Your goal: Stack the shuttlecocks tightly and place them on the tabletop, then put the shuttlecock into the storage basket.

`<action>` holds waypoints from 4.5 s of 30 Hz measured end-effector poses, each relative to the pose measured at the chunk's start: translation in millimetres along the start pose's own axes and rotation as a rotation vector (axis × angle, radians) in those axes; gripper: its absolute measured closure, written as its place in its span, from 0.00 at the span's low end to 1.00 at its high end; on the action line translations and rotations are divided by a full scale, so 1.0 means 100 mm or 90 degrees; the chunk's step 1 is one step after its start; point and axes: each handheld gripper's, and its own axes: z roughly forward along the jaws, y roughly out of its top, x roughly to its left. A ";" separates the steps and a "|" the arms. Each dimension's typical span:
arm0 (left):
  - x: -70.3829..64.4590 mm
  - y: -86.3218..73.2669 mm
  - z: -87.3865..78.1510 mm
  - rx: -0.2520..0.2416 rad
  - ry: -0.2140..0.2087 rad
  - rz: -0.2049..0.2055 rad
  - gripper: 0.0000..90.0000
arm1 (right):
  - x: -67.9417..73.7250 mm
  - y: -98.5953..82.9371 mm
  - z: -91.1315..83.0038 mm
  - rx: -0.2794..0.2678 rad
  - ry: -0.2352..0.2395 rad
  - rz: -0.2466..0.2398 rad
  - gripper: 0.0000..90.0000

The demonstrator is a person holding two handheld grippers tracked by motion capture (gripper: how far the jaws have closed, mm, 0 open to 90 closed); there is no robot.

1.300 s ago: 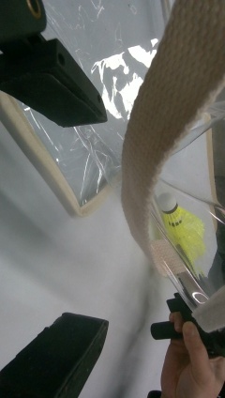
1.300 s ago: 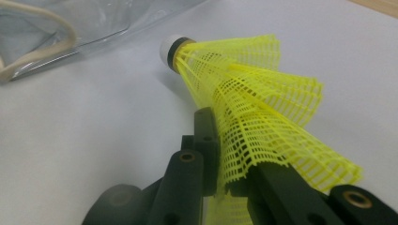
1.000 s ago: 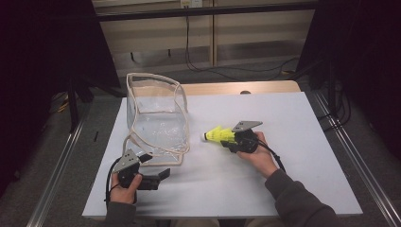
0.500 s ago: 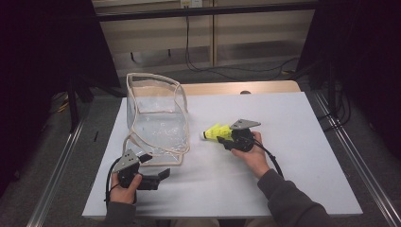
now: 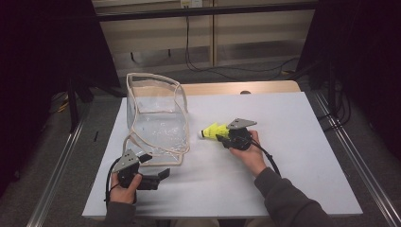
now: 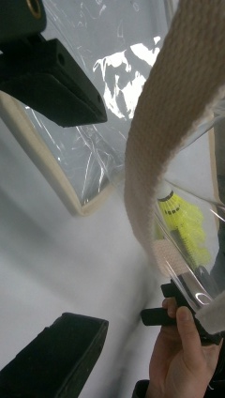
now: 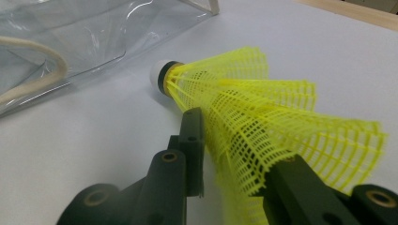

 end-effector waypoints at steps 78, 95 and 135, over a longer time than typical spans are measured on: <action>0.03 0.00 -0.06 -0.008 0.007 -0.004 0.04 | -0.03 0.82 -0.79 -0.013 0.090 -0.012 0.90; 0.03 0.00 -0.07 -0.009 0.007 -0.004 0.04 | 0.03 1.06 -0.90 -0.017 0.097 -0.029 0.90; 0.03 0.00 -0.07 -0.008 0.007 -0.003 0.04 | 0.19 1.54 -0.93 -0.015 0.105 -0.075 0.90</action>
